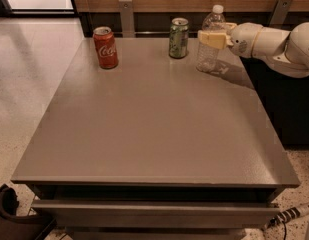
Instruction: Move water bottle near green can
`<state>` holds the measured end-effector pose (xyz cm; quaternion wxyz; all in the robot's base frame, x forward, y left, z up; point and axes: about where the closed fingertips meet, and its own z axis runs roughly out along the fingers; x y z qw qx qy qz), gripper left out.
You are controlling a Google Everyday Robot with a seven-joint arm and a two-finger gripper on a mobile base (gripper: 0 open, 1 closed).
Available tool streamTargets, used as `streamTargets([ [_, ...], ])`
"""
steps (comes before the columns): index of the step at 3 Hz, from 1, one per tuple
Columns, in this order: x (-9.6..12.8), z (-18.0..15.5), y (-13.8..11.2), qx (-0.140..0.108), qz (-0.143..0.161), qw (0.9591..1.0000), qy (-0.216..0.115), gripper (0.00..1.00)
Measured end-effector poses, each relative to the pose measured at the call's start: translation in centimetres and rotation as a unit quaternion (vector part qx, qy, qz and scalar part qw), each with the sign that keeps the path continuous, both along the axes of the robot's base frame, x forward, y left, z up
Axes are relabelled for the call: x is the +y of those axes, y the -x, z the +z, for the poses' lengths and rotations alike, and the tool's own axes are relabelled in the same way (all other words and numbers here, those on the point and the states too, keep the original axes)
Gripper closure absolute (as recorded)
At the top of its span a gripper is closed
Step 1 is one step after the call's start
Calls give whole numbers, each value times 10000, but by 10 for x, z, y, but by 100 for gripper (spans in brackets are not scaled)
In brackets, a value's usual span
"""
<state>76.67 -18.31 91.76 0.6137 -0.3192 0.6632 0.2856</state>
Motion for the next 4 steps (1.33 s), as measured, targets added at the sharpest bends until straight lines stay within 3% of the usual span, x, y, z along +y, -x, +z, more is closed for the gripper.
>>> streamTargets([
  [2,3,-2,1,24,27,10000,-77,94],
  [4,3,-2,1,25,29,10000,-78,53],
])
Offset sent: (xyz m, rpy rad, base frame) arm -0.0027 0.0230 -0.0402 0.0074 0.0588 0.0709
